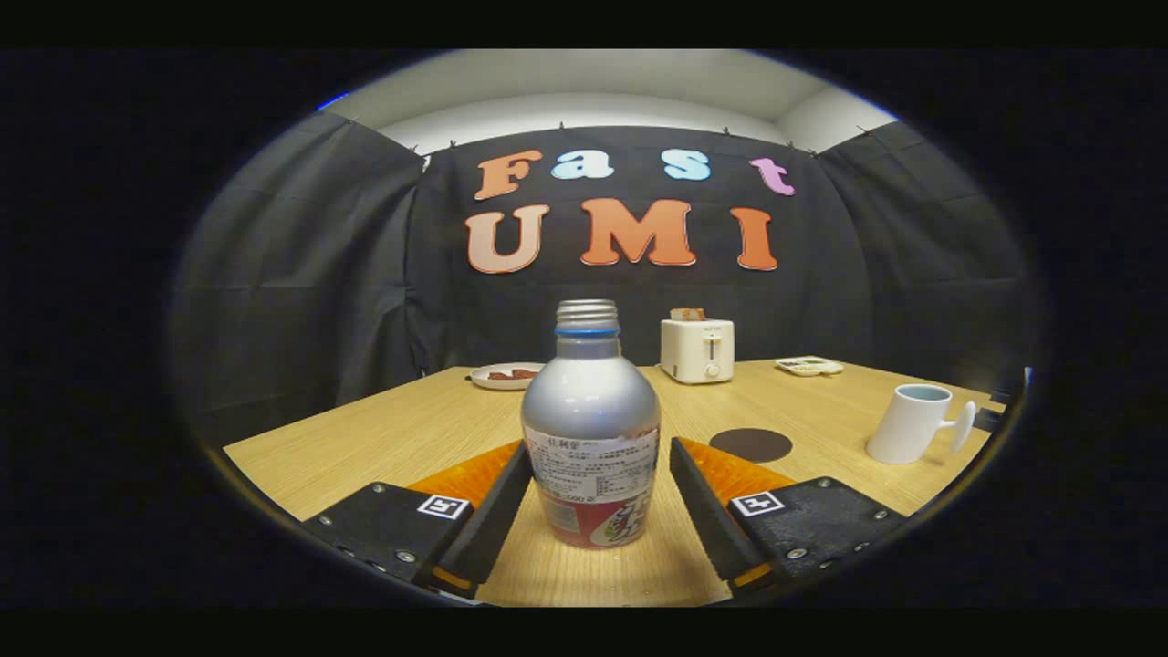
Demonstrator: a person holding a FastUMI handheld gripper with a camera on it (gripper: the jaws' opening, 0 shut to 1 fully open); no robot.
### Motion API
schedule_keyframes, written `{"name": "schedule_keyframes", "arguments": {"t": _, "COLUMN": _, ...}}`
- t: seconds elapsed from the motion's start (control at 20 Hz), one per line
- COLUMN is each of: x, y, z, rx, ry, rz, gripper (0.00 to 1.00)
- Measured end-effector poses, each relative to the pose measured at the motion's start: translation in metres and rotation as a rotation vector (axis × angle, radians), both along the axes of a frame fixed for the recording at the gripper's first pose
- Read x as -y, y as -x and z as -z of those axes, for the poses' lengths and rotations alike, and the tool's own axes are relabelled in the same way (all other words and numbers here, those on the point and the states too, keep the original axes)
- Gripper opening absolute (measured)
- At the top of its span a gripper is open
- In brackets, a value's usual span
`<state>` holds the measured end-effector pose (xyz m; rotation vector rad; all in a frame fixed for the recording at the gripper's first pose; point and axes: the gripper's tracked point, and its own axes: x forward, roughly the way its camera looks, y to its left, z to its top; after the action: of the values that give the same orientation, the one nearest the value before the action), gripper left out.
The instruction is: Take the bottle from table, then pour the juice into the cup, finally place the bottle on the coaster
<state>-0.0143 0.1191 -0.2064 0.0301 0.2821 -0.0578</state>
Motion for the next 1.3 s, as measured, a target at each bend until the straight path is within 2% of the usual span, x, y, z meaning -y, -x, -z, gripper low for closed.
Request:
{"name": "schedule_keyframes", "arguments": {"t": 0.1, "x": 0.001, "y": -0.001, "z": -0.001, "rx": 0.003, "ry": -0.003, "rz": -0.007, "gripper": 0.79}}
{"name": "schedule_keyframes", "arguments": {"t": 0.65, "x": 0.011, "y": -0.021, "z": -0.016, "rx": -0.015, "ry": -0.082, "rz": 0.012, "gripper": 0.75}}
{"name": "schedule_keyframes", "arguments": {"t": 1.15, "x": 0.043, "y": -0.048, "z": -0.033, "rx": 0.006, "ry": -0.354, "rz": 0.131, "gripper": 0.75}}
{"name": "schedule_keyframes", "arguments": {"t": 1.3, "x": 0.061, "y": -0.054, "z": -0.027, "rx": 0.003, "ry": -0.432, "rz": 0.19, "gripper": 0.75}}
